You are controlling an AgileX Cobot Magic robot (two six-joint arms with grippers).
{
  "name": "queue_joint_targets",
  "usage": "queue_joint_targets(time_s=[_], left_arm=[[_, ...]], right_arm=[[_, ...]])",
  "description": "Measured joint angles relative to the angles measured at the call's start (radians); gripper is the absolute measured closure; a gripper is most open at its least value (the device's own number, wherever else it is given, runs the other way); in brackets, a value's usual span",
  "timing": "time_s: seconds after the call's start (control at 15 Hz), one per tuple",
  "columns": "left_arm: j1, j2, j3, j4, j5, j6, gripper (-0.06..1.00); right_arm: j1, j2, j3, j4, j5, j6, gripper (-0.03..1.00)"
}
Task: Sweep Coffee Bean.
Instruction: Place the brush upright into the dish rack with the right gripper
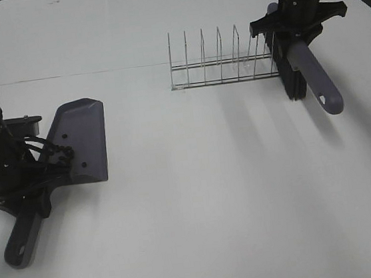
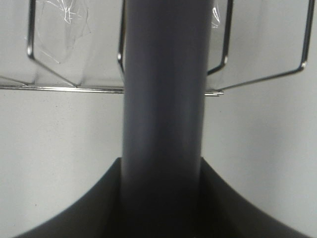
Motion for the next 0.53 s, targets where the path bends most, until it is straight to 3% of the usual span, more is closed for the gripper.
queue_joint_targets(time_s=[0.2,0.4,0.53], left_arm=[[0.0,0.0,0.0,0.0,0.0,0.0,0.62],[0.0,0.0,0.0,0.0,0.0,0.0,0.62],[0.0,0.0,0.0,0.0,0.0,0.0,0.62]], right_arm=[[0.0,0.0,0.0,-0.016,0.0,0.012,0.65],[0.0,0.0,-0.001,-0.025,-0.001,0.017,0.35],[0.0,-0.018,-0.001,-0.025,-0.001,0.017,0.31]])
